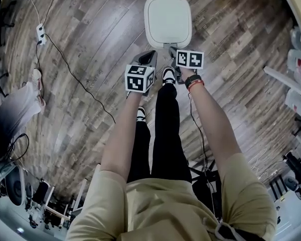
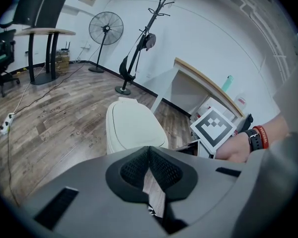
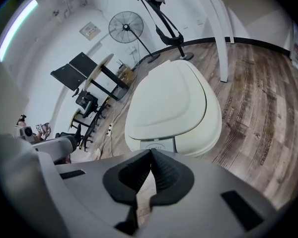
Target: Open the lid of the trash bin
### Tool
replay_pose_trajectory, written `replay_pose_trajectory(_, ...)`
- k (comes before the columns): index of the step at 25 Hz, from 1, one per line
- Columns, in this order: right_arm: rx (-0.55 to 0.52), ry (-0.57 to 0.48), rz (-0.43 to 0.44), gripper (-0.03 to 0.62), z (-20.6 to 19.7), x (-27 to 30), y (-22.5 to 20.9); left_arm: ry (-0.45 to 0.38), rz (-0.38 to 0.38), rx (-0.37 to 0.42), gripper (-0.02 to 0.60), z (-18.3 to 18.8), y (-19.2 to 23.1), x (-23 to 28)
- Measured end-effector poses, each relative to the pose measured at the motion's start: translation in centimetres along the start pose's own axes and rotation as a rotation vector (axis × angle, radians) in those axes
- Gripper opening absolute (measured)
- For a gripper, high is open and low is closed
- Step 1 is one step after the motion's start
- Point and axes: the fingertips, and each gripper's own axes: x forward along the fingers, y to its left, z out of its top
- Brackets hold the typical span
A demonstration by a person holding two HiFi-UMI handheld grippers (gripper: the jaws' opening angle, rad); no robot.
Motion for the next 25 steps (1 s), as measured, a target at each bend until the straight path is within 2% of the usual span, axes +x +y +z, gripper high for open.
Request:
replay_pose_trajectory(17, -0.011, 0.02, -0.004, 0.012, -0.47, 0.12, 0.06, -0.001, 0.015, -0.034, 0.025, -0.36, 0.59, -0.52)
replay_pose_trajectory(25, -0.023, 0.04, 0.027, 0.014, -0.42, 0.36, -0.01, 0.004, 0.021, -0.052, 0.025, -0.64, 0.82, -0.3)
